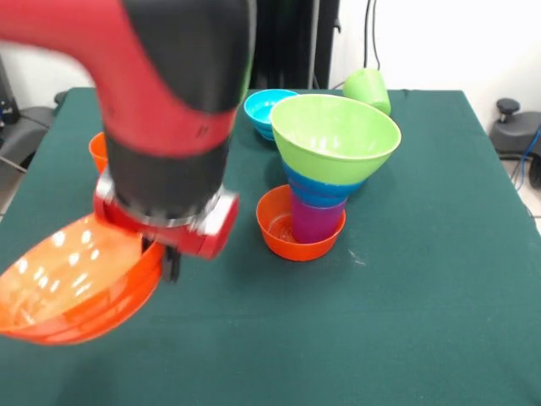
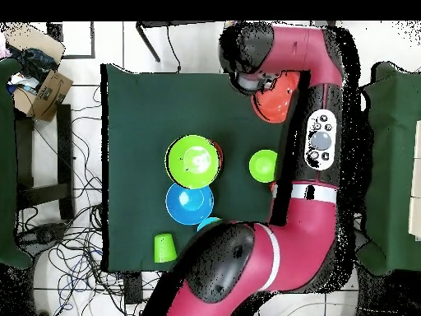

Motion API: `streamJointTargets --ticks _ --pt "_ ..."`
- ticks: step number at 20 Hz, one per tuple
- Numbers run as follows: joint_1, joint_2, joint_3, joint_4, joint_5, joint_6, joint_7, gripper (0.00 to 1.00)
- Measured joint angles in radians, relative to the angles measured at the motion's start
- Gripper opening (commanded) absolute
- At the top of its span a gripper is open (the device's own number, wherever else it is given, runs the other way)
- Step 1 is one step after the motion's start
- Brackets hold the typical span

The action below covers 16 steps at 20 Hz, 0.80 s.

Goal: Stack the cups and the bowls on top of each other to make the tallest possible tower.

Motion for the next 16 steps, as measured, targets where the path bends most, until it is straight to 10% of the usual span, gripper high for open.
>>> streamJointTargets --ticks 16 --pt "0.11 -0.336 -0.136 0.149 0.171 0.074 0.0 0.0"
